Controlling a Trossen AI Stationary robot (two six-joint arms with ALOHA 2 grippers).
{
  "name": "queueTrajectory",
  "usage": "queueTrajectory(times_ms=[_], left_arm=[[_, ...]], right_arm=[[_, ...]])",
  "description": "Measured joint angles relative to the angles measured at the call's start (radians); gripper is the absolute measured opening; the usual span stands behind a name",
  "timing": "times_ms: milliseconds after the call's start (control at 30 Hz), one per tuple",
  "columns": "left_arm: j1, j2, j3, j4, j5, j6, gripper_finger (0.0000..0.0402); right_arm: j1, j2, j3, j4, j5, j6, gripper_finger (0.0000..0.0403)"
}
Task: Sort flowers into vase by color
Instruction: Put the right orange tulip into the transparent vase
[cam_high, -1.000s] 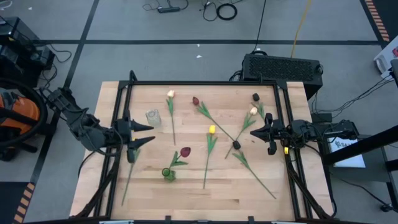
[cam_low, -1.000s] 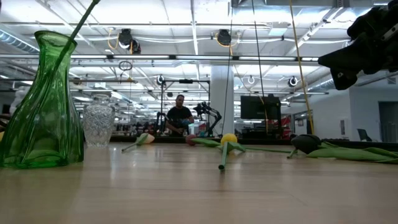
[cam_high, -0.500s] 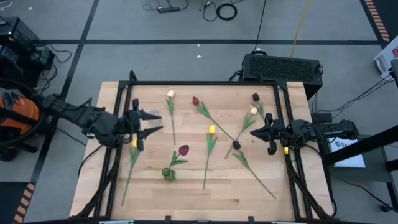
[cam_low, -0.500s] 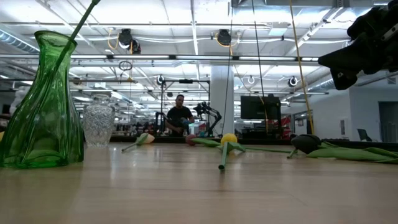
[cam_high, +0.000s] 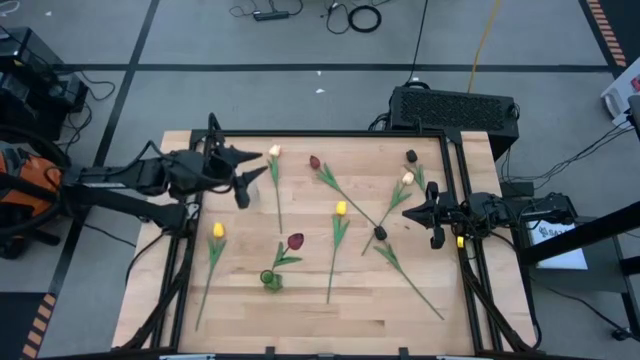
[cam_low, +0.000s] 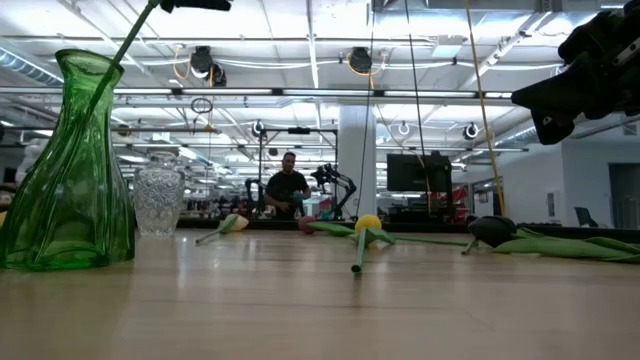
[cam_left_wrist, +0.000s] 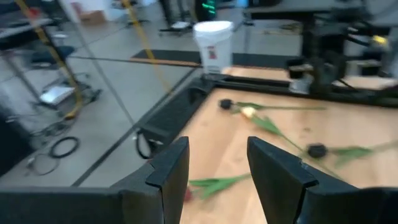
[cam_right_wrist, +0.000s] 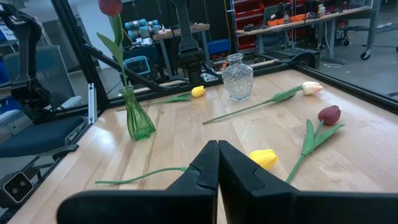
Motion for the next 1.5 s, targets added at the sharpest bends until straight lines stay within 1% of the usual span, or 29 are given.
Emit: queueTrajectory(times_ms=[167, 367, 733, 833, 933, 1000, 1067, 1167, 1233, 1333, 1433, 1500], left_arm=[[0.047, 0.014, 0.000, 0.009, -0.049, -0.001, 0.0171], [0.067, 0.028, 0.000, 0.006, -0.053, -0.001, 0.0171], [0.067, 0.033, 0.000, 0.012, -0.055, -0.002, 0.0171], [0.067, 0.033, 0.000, 0.012, -0.055, -0.002, 0.0171], [0.067, 0.033, 0.000, 0.012, -0.055, -0.001, 0.0171], [0.067, 0.033, 0.000, 0.012, -0.055, -0.001, 0.0171], [0.067, 0.033, 0.000, 0.012, -0.055, -0.001, 0.0171], [0.067, 0.033, 0.000, 0.012, -0.055, -0.001, 0.0171], [0.067, 0.033, 0.000, 0.012, -0.055, 0.000, 0.0171], [0.067, 0.033, 0.000, 0.012, -0.055, 0.000, 0.0171], [0.067, 0.033, 0.000, 0.012, -0.055, 0.000, 0.0171], [0.067, 0.033, 0.000, 0.011, -0.055, 0.000, 0.0171]], right_arm=[[0.000, 0.000, 0.000, 0.000, 0.000, 0.000, 0.0000], [0.000, 0.000, 0.000, 0.000, 0.000, 0.000, 0.0000], [0.000, 0.000, 0.000, 0.011, 0.000, 0.007, 0.0000], [0.000, 0.002, 0.000, 0.069, 0.006, -0.002, 0.0000], [0.000, 0.019, 0.000, 0.172, 0.009, -0.082, 0.0000], [0.000, 0.048, 0.000, 0.265, 0.064, -0.132, 0.0000], [0.000, 0.094, 0.003, 0.347, 0.166, -0.157, 0.0000], [0.000, 0.191, 0.068, 0.339, 0.307, -0.174, 0.0000], [0.000, 0.268, 0.141, 0.283, 0.387, -0.176, 0.0000], [0.000, 0.386, 0.275, 0.145, 0.507, -0.164, 0.0000], [0.000, 0.506, 0.425, 0.003, 0.626, -0.103, 0.0000], [0.000, 0.583, 0.523, -0.095, 0.701, -0.024, 0.0000]])
